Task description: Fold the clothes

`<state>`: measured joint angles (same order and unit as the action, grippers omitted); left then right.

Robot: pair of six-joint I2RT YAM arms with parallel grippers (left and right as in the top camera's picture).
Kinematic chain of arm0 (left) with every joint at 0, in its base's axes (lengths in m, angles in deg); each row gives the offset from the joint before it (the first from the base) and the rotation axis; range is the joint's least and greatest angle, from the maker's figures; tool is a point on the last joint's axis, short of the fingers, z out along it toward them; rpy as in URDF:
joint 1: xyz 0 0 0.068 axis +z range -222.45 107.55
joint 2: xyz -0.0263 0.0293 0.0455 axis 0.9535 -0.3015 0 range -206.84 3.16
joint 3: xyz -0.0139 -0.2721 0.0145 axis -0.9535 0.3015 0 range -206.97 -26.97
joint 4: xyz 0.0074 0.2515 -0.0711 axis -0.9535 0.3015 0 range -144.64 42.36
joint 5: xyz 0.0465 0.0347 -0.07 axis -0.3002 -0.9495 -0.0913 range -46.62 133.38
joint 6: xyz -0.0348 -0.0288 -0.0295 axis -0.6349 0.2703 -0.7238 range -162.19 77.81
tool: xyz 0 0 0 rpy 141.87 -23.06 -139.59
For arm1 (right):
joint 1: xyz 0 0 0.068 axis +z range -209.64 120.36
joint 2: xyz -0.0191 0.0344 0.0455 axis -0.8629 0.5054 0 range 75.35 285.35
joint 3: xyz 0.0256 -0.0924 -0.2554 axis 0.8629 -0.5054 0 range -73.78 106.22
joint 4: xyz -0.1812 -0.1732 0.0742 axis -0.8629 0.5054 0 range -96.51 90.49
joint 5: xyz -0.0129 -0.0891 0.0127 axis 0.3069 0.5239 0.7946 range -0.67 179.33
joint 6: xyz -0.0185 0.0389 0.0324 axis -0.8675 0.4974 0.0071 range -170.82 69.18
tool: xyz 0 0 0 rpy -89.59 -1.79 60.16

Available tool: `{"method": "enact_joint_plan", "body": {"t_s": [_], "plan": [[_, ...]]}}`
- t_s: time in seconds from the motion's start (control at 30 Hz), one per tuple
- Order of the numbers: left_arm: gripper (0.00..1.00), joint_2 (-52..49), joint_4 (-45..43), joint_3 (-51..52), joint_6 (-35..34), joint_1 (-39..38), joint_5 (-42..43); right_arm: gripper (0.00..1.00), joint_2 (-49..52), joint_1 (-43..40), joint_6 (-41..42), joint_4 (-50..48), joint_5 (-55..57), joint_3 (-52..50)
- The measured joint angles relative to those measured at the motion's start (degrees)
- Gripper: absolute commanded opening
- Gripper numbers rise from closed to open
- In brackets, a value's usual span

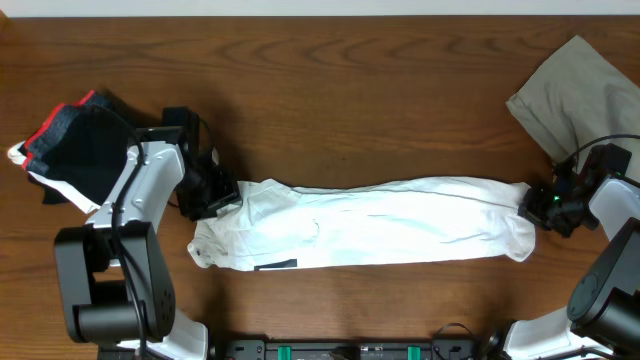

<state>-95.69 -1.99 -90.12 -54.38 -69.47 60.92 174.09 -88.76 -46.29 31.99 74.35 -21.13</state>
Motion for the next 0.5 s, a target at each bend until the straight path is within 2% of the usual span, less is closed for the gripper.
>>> {"method": "enact_joint_plan", "body": {"t_s": [0.3,0.5], "plan": [[0.58,7.4,-1.1,0.0,1.2,0.0,0.6,0.02,0.0,0.0,0.0,0.0,0.0,-0.3],[0.57,7.8,0.2,0.3,1.7,-0.1,0.6,0.02,0.0,0.0,0.0,0.0,0.0,-0.3]]}}
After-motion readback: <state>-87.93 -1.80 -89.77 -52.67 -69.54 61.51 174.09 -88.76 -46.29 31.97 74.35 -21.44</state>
